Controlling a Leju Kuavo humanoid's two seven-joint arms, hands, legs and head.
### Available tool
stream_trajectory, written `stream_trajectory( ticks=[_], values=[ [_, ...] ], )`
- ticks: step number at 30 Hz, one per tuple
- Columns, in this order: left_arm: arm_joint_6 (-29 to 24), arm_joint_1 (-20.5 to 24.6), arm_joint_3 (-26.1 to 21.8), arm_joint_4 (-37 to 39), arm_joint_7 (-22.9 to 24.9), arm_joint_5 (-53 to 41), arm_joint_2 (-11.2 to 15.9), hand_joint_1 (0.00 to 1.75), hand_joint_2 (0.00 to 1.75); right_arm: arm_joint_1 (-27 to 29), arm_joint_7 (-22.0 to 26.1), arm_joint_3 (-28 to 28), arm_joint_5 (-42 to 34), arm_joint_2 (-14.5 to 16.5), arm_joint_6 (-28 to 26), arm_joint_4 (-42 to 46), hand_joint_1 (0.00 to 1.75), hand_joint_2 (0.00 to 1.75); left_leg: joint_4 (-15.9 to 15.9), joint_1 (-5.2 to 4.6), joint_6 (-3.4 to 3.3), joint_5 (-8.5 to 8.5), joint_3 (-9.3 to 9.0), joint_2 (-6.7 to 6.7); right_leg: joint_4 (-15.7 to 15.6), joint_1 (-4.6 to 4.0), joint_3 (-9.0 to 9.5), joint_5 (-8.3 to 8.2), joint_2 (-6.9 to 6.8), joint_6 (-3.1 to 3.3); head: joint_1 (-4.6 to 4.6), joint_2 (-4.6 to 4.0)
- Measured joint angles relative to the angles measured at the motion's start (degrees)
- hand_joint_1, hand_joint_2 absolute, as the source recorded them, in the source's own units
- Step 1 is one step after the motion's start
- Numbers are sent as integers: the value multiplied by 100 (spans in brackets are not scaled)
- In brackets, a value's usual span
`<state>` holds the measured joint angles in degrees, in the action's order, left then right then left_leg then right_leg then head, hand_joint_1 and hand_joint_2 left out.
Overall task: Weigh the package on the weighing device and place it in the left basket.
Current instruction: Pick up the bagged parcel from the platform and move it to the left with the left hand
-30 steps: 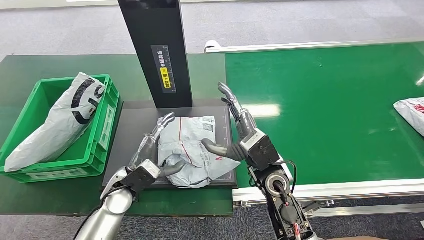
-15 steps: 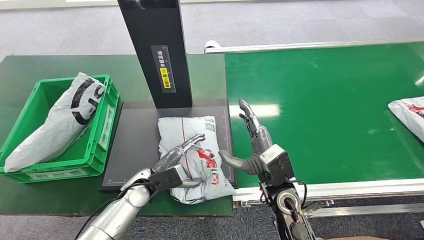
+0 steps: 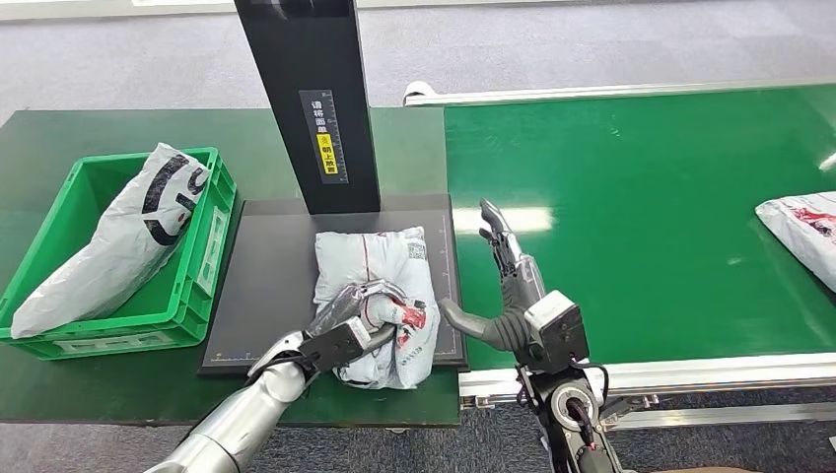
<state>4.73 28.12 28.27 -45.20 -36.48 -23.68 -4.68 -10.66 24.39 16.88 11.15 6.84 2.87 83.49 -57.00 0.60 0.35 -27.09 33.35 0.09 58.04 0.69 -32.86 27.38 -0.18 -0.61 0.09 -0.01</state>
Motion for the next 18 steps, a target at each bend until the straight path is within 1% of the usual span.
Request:
stream_trajectory(
  ticks=[13,18],
  values=[
    [-26,9,-5,-18,-1,38,3,175,175,5,0,-21,-8,0,-10,0,0,175,0,0,0,0,0,0,0,0,0,0,0,0,0,0],
    [-275,-48,-29,-229,26,324,37,175,175,5,-3,-28,-33,0,-70,-9,0,175,0,0,0,0,1,0,0,0,-1,0,1,0,2,1]
  ],
)
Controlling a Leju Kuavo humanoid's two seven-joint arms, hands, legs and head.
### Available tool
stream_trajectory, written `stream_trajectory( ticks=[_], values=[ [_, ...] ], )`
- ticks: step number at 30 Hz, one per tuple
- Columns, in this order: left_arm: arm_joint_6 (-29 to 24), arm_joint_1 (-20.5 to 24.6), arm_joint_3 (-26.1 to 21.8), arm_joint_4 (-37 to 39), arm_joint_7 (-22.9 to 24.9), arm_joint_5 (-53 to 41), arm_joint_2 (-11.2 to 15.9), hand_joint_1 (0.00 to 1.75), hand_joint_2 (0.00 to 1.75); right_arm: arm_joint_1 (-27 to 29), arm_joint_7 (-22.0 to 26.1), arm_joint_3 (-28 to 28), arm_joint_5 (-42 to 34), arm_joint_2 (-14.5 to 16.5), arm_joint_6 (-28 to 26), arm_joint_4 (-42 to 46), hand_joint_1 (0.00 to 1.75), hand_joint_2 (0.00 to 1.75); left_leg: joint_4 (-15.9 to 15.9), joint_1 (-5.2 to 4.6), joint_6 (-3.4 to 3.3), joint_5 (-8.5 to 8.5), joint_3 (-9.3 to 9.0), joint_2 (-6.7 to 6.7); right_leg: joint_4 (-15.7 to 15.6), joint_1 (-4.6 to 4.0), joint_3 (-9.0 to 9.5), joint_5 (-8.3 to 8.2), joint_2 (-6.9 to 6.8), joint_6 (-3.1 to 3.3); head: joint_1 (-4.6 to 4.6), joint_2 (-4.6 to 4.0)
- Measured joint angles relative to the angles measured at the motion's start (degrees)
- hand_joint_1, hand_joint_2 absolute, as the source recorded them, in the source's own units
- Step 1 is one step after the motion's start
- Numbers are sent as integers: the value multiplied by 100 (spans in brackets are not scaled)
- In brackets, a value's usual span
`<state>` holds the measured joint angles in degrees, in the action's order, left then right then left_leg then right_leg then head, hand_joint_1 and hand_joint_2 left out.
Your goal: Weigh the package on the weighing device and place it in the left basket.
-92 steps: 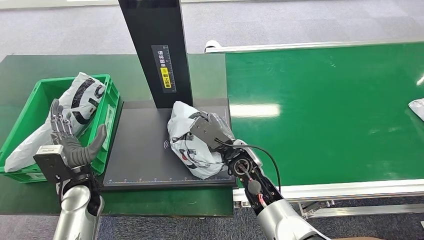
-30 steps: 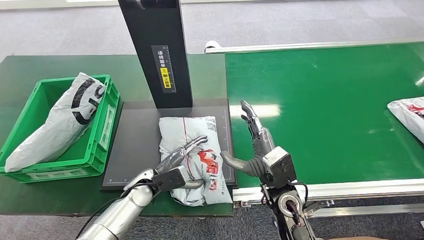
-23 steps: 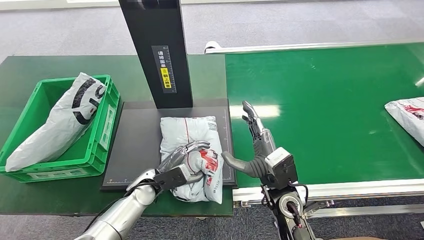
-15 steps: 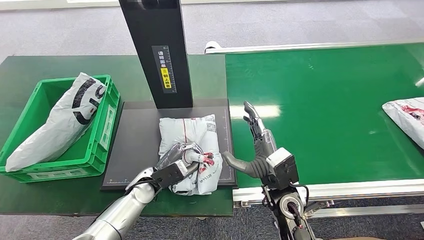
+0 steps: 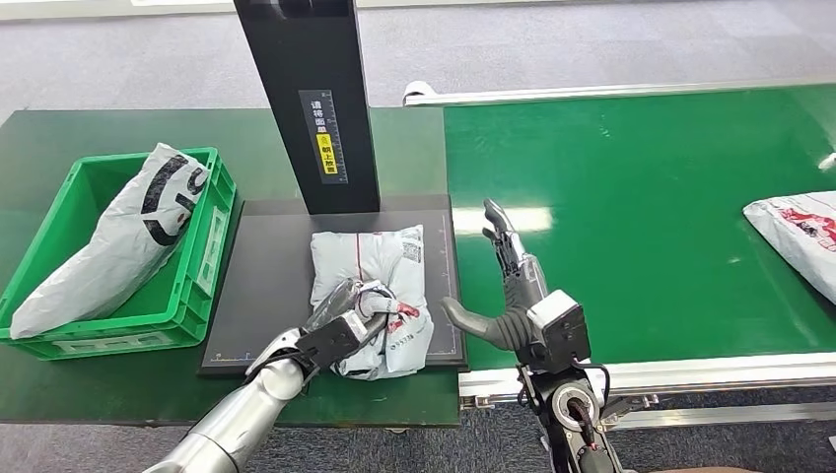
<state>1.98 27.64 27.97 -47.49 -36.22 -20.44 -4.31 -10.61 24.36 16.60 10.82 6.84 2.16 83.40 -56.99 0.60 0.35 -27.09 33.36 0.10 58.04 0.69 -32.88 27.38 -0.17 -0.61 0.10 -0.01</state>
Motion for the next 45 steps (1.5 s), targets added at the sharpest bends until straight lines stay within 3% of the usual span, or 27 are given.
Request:
stream_trajectory(
  ticks=[6,12,20,23,28,32,45],
  values=[
    [-501,-102,-297,-764,88,454,115,175,175,-1,-15,-14,-17,0,-72,-54,0,175,0,1,0,0,5,0,0,-1,-6,0,0,0,-1,-1],
    [-1262,90,-961,-1688,352,832,279,175,175,-1,-19,-64,-44,-3,-230,-129,0,175,0,2,0,1,8,1,1,-2,-11,0,1,0,-1,-1],
    [-1789,690,-1840,-2328,508,930,792,175,175,177,-19,-237,-152,-22,-479,-181,0,175,0,2,0,1,10,4,3,-2,-13,0,2,0,0,-1],
    [-2212,769,-2175,-2479,541,654,1008,175,175,274,-19,-307,-131,-24,-508,-187,0,175,1,2,1,0,14,11,3,-2,-20,0,5,1,0,-1],
    [-2867,942,-2784,-2391,634,-3,1350,175,175,355,-20,-397,-59,-20,-522,-208,0,175,2,3,2,0,15,15,3,-4,-24,1,12,1,-1,-1],
    [-3041,1103,-3206,-2084,622,-198,1533,175,175,396,-29,-446,-7,-10,-516,-210,0,175,2,3,2,1,14,17,3,-4,-24,1,13,1,0,-1],
    [-3309,1225,-3677,-1541,723,-388,1722,175,175,427,-61,-497,46,38,-506,-212,0,175,2,5,3,0,16,26,2,-6,-27,0,19,2,0,-1]
  ],
)
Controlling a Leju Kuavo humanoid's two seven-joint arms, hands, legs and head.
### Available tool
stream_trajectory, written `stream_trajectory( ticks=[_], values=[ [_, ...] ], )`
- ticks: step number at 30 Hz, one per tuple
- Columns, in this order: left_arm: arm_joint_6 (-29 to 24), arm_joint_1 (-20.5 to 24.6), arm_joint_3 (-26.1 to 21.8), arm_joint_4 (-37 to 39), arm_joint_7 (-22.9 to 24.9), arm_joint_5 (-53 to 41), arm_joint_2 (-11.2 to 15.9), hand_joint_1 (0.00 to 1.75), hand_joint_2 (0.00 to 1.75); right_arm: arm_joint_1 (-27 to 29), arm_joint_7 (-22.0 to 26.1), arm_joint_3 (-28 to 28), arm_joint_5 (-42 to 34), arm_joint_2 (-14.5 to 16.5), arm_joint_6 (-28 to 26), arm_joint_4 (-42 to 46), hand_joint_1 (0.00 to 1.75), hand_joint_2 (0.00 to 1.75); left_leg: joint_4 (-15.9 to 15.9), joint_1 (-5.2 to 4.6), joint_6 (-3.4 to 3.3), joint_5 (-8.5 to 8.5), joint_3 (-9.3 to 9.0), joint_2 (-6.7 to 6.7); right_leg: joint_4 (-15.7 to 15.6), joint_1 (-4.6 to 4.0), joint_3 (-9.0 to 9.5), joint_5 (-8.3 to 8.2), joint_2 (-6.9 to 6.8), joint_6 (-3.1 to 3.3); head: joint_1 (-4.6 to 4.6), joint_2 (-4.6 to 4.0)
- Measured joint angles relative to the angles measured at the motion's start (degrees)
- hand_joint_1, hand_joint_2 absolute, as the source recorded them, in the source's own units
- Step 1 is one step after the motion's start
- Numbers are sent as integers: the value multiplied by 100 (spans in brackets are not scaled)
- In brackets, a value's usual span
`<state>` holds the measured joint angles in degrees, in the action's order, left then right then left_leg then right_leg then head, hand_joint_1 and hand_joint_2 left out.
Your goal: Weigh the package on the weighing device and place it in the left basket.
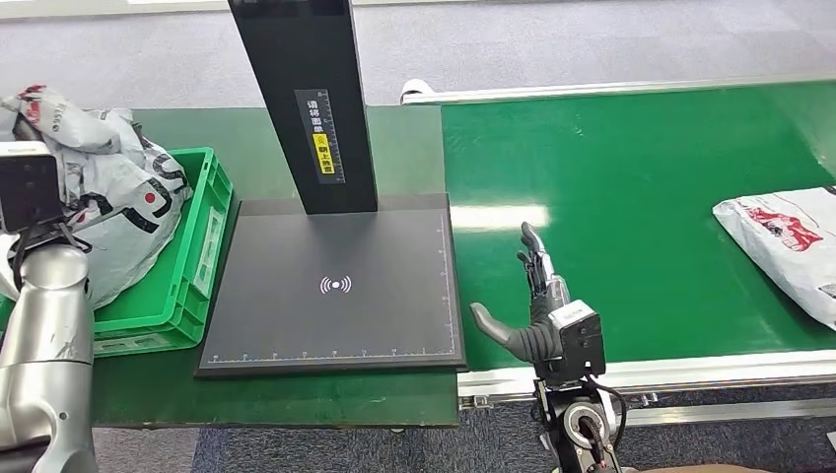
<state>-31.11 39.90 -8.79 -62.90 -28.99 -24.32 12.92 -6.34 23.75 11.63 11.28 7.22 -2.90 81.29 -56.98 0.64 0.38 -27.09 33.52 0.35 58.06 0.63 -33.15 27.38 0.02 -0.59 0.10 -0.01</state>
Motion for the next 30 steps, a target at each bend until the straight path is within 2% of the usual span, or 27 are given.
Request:
stream_trajectory(
  ticks=[6,13,14,17,18,22,30],
  values=[
    [-110,249,-455,799,-25,-237,231,175,175,52,-46,-20,60,10,68,0,0,175,0,8,1,1,0,-1,1,-9,0,0,0,0,-1,-1],
    [-95,293,-622,1338,-143,-463,264,175,175,76,-67,-31,96,49,92,0,0,175,0,6,1,1,1,-2,-1,-6,2,0,-1,0,2,-1],
    [-107,293,-622,1386,-138,-536,261,163,175,74,-67,-32,99,49,93,0,0,175,0,6,1,1,1,-3,-2,-6,2,0,-1,0,2,-1],
    [-182,299,-622,1538,-42,-810,247,32,175,69,-67,-33,108,49,97,0,0,175,-1,6,1,0,1,-3,-2,-6,1,0,-1,0,1,1],
    [-201,312,-621,1594,6,-886,244,0,175,69,-67,-34,109,49,97,0,0,175,-1,6,1,0,1,-3,-2,-6,1,0,-1,0,0,1],
    [-145,394,-622,1831,120,-1029,243,0,175,70,-69,-48,122,49,101,0,0,175,0,7,1,1,1,-3,-1,-7,1,0,-1,1,0,0],
    [2,411,-624,1983,57,-1114,240,0,175,70,-97,-83,161,61,165,0,0,175,0,7,1,0,1,-3,-1,-7,1,0,-1,0,1,-1]
  ],
)
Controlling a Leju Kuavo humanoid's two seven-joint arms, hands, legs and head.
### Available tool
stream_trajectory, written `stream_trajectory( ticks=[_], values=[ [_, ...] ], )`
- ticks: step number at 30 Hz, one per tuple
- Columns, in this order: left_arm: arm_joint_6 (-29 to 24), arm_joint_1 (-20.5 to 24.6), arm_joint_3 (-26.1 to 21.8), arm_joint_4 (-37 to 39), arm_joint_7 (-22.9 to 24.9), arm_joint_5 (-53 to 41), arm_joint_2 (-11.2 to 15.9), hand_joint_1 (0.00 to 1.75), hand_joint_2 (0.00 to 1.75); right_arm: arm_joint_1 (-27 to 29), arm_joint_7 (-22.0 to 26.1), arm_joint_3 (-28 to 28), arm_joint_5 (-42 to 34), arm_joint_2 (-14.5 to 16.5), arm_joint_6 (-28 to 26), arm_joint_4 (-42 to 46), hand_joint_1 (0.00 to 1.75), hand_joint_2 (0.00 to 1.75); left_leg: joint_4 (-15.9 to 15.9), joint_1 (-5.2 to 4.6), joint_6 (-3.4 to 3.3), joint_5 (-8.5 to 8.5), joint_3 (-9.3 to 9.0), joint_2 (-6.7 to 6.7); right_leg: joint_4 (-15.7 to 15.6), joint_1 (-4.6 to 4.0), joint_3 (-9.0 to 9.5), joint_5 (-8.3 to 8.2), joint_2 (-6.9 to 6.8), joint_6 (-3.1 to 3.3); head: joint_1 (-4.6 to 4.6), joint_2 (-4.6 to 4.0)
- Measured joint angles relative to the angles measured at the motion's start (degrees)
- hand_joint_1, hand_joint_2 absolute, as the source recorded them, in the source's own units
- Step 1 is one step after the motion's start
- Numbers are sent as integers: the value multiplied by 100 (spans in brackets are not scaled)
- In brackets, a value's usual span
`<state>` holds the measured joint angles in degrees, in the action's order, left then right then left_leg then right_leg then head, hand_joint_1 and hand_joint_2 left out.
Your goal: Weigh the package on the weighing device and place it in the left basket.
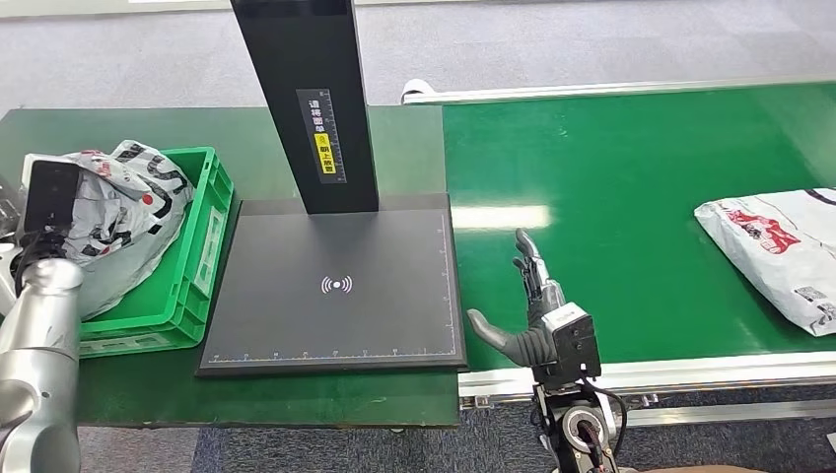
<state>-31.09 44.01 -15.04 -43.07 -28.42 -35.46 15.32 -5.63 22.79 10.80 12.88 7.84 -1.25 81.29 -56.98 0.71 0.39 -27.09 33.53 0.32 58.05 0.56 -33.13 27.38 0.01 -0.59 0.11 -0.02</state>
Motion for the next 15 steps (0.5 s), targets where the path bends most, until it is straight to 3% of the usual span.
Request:
stream_trajectory(
  ticks=[7,15],
  values=[
    [879,-102,-8,-217,-267,509,-151,0,175,0,0,-10,17,1,8,0,0,175,0,0,0,0,-1,-1,0,0,0,0,0,0,-1,0],
    [1889,-558,160,-1858,26,1350,-549,0,175,3,3,-83,73,1,3,0,0,175,-1,-1,0,-1,0,0,-1,1,0,0,0,0,-1,-1]
  ],
)
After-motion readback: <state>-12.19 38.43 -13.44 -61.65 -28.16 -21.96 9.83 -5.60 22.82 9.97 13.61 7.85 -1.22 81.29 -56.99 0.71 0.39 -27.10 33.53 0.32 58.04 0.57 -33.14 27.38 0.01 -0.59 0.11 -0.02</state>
